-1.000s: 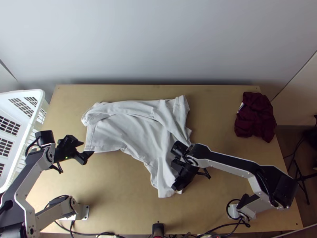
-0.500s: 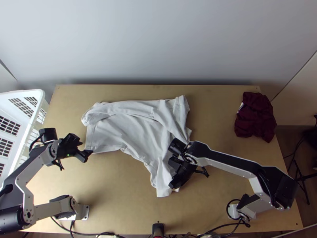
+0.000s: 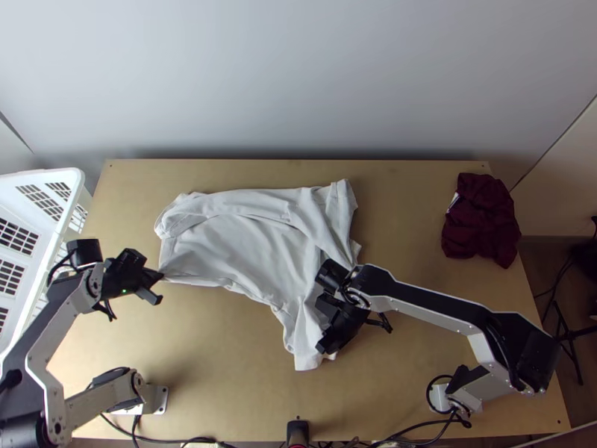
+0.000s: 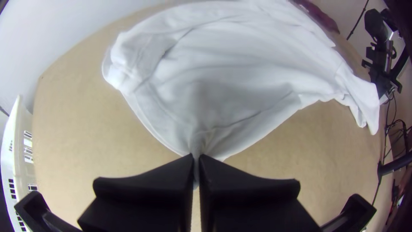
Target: Fold the t-shirt
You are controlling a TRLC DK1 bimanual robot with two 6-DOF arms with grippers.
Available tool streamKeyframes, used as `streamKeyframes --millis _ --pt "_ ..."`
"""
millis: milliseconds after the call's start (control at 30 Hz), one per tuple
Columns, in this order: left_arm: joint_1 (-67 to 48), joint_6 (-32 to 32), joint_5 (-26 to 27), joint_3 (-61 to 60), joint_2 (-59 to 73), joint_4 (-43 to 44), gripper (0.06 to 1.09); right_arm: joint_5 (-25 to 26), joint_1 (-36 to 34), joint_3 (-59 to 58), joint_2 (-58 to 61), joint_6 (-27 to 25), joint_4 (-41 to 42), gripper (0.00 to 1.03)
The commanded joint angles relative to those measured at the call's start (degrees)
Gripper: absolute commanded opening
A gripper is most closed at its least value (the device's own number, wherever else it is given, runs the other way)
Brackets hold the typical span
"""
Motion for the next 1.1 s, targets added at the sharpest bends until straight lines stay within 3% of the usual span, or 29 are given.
streamKeyframes --millis 0,433,667,1067 --pt "0.4 -1.2 0.7 4.6 -8.0 -4.8 0.09 0.0 -1.7 1.4 -2.5 0.3 -1.5 0.03" --pt "2.4 -5.5 0.6 12.2 0.4 0.2 0.09 2.0 -22.3 13.7 -8.4 -0.4 -2.0 0.03" --pt "-0.9 -12.1 -0.4 18.2 5.3 2.7 0.09 2.6 -27.0 22.6 -4.3 0.9 -2.0 0.03" --pt "-3.4 -16.6 -6.6 28.9 16.4 4.1 0.09 4.5 -33.2 38.8 5.5 3.2 -1.3 0.03"
